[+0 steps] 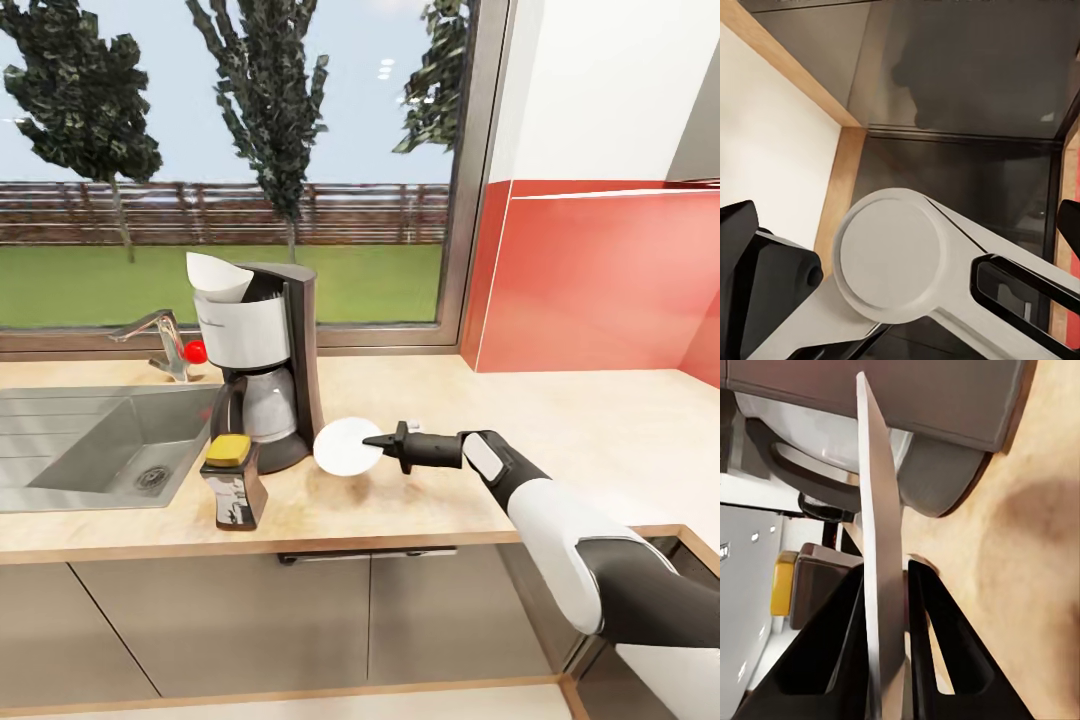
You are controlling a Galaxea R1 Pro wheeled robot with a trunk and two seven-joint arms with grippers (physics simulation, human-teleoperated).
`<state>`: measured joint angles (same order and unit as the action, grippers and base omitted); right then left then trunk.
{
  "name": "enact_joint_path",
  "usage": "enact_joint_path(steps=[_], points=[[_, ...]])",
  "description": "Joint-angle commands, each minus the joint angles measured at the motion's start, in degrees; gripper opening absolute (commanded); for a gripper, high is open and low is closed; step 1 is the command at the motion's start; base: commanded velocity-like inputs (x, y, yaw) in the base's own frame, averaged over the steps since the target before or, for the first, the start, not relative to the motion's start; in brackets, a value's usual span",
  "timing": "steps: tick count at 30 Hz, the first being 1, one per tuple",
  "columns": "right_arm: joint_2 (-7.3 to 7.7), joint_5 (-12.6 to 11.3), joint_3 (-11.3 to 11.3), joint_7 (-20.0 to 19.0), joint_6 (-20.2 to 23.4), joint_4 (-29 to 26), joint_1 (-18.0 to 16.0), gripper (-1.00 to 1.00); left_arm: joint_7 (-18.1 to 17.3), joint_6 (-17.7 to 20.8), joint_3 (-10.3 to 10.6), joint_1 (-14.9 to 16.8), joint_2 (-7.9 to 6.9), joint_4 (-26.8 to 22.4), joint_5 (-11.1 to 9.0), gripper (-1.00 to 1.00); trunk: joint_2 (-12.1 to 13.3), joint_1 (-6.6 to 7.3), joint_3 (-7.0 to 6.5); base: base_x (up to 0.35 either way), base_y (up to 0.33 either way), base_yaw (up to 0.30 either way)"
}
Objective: Set up a coffee station on the kitchen countertop: keep the coffee maker on the countertop, move the bottle of coffee from the kitchen shelf to the counter next to the coffee maker, place a paper coffee filter on top of the coffee maker, put the saucer next to the coffee maker with the coffee cup on the saucer, and place the electric kettle next to the coffee maker.
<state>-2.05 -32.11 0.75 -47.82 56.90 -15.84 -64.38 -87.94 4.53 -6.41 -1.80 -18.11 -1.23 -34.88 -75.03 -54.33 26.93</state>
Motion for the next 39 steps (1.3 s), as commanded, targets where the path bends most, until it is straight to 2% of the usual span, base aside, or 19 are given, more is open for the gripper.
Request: enact_joint_path(steps=[1,9,11,12,14,16,21,26,39], points=[[-0.05,-0.1,0.0,-0.2,0.3,0.0,0.0,-1.00,-0.2,0.5,-0.4,0.0,0.00,-0.1,0.4,1.00,0.0,0.00,0.05,0.000,0.000,0.000],[-0.06,0.1,0.1,0.2,0.3,0.0,0.0,-1.00,-0.1,0.5,-0.4,0.0,0.00,-0.2,0.4,1.00,0.0,0.00,0.05,0.000,0.000,0.000],[-0.06,0.1,0.1,1.9,0.3,-0.1,0.0,-1.00,-0.1,0.5,-0.4,0.0,0.00,-0.1,0.4,1.00,0.0,0.00,0.05,0.000,0.000,0.000],[-0.05,0.0,0.0,4.4,0.3,-0.1,0.0,-1.00,-0.1,0.5,-0.4,0.0,0.00,-0.2,0.4,1.00,0.0,0.00,0.05,0.000,0.000,0.000],[-0.03,-0.1,-0.1,6.8,0.3,-0.1,0.0,-1.00,-0.1,0.5,-0.4,0.0,0.00,-0.2,0.4,1.00,0.0,0.00,0.05,0.000,0.000,0.000],[0.08,-0.1,-0.1,7.5,0.3,-0.1,0.0,-1.00,-0.1,0.5,-0.4,0.0,0.00,-0.1,0.4,1.00,0.0,0.00,0.05,0.000,0.000,0.000],[0.34,-0.1,-0.1,8.0,0.3,-0.2,0.0,-1.00,-0.1,0.5,-0.4,0.0,0.01,-0.1,0.4,1.00,0.0,0.00,0.05,0.000,0.000,0.000],[0.38,-0.1,-0.1,8.0,0.3,-0.2,0.0,-1.00,-0.1,0.5,-0.4,0.0,0.06,-0.2,0.4,1.00,-2.0,-1.10,0.95,0.000,0.000,0.000],[0.38,-0.1,-0.1,8.0,0.3,-0.1,0.0,-1.00,-0.1,0.5,-0.4,0.0,0.09,-0.2,0.4,1.00,-3.6,-1.98,1.67,0.000,0.000,0.000]])
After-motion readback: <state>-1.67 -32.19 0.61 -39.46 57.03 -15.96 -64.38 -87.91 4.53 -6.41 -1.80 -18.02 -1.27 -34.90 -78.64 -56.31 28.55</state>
